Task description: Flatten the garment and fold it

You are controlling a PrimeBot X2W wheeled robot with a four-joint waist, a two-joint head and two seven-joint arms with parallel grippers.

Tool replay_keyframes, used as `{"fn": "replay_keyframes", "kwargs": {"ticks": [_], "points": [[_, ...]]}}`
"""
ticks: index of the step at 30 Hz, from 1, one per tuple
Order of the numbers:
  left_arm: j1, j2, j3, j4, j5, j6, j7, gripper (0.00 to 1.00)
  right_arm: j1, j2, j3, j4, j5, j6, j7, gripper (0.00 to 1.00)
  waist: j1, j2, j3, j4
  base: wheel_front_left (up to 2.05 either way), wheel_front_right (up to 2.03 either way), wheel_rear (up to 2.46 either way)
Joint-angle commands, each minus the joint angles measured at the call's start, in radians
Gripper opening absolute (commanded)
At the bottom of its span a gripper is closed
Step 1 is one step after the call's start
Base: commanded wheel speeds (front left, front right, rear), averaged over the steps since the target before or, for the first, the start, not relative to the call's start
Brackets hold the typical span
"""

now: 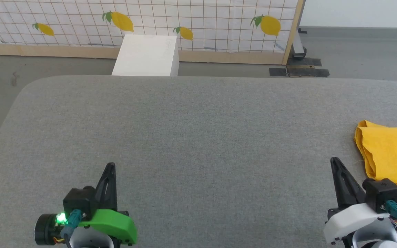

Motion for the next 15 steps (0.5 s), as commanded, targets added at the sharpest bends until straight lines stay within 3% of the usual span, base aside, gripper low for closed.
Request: {"fn": "replay_keyframes", "kwargs": {"ticks": [1, 15], "points": [[-0.02, -0.012, 0.009, 0.003, 0.021, -0.006, 0.006, 0.0, -0.021, 0.001, 0.006, 0.004, 0.002, -0.001, 0.004, 0.0, 0.0, 0.0, 0.0, -0.001, 0.0, 0.0, 0.0], [-0.03, -0.03, 0.038, 0.009, 0.06, -0.023, 0.033, 0.0, -0.033, 0.002, 0.027, 0.006, 0.002, -0.001, 0.015, 0.0, 0.0, 0.0, -0.005, -0.006, 0.0, 0.0, 0.0]]}}
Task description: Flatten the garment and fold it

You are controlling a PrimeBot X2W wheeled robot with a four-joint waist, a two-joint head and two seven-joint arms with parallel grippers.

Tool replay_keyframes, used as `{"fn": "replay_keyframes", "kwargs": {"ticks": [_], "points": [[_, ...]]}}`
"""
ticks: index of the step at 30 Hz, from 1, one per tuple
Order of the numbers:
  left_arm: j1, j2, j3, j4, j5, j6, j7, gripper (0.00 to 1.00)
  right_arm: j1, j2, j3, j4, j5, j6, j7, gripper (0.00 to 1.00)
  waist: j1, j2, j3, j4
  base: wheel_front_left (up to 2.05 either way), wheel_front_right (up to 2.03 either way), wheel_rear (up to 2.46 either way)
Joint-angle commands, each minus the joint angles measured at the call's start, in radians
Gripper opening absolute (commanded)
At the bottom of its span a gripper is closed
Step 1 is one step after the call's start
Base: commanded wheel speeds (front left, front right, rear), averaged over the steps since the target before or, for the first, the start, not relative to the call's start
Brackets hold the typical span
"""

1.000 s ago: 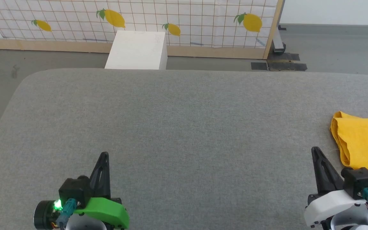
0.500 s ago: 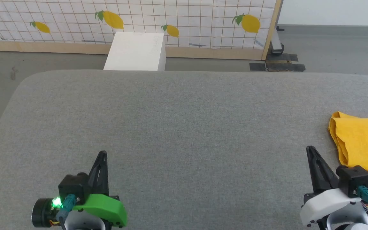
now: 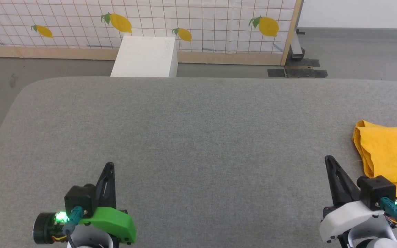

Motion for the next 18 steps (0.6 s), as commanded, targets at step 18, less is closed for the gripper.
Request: {"fn": "replay_keyframes", "kwargs": {"ticks": [18], "points": [[-0.034, -0.033, 0.046, 0.01, 0.063, -0.027, 0.039, 0.0, -0.034, 0.002, 0.031, 0.006, 0.003, -0.002, 0.017, 0.0, 0.0, 0.0, -0.006, -0.007, 0.0, 0.0, 0.0]]}}
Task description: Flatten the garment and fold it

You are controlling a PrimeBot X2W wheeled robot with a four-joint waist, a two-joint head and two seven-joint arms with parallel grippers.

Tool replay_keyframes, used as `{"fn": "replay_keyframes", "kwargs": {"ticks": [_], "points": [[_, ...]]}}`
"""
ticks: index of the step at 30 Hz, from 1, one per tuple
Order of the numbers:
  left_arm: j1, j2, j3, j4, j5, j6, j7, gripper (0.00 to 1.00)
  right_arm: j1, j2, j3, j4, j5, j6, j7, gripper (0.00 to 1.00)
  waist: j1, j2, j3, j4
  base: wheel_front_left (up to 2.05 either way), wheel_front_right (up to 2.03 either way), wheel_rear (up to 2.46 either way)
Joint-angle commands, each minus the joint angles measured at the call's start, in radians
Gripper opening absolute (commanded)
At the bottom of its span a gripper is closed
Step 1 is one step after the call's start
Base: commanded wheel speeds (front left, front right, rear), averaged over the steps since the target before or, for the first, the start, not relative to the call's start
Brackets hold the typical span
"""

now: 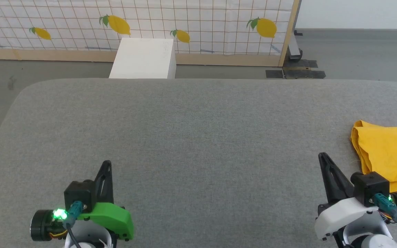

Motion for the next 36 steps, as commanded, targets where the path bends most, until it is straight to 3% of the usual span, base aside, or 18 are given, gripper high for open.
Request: {"fn": "replay_keyframes", "kwargs": {"ticks": [1, 36], "points": [[-0.018, -0.009, 0.007, 0.005, 0.014, -0.01, 0.005, 0.0, -0.016, 0.002, 0.006, 0.004, 0.003, -0.002, 0.004, 0.0, 0.0, 0.0, 0.0, -0.001, 0.0, 0.0, 0.0], [-0.023, -0.017, 0.021, 0.008, 0.032, -0.017, 0.018, 0.0, -0.021, 0.002, 0.015, 0.005, 0.003, -0.002, 0.009, 0.0, 0.0, 0.0, -0.002, -0.003, 0.0, 0.0, 0.0]]}}
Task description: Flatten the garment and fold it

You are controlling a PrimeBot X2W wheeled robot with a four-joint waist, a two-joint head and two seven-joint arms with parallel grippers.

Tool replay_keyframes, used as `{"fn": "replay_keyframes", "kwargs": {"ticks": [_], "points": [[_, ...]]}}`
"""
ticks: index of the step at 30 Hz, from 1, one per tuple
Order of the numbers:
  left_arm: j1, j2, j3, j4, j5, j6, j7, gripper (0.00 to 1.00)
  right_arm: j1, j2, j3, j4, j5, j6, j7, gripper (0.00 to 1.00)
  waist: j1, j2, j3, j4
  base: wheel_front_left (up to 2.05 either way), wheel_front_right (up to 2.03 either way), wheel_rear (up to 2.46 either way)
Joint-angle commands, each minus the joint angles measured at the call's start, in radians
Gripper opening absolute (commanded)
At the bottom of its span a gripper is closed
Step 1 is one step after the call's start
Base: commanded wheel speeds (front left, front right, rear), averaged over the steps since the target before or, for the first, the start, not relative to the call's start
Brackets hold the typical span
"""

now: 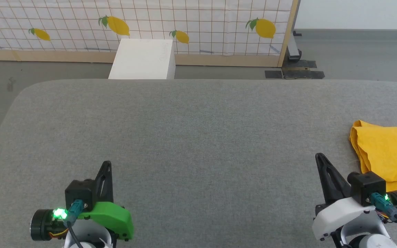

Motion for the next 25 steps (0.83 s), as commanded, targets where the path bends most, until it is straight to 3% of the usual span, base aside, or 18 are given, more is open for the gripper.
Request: {"fn": "replay_keyframes", "kwargs": {"ticks": [1, 25], "points": [[-0.018, -0.006, 0.003, 0.005, 0.01, -0.001, 0.001, 0.0, -0.019, 0.002, 0.002, 0.002, 0.003, -0.002, 0.0, 0.0, 0.0, 0.0, 0.0, 0.0, 0.0, 0.0, 0.0], [-0.018, -0.006, 0.003, 0.005, 0.01, -0.001, 0.001, 0.0, -0.019, 0.002, 0.002, 0.002, 0.003, -0.002, 0.0, 0.0, 0.0, 0.0, 0.0, 0.0, 0.0, 0.0, 0.0]]}}
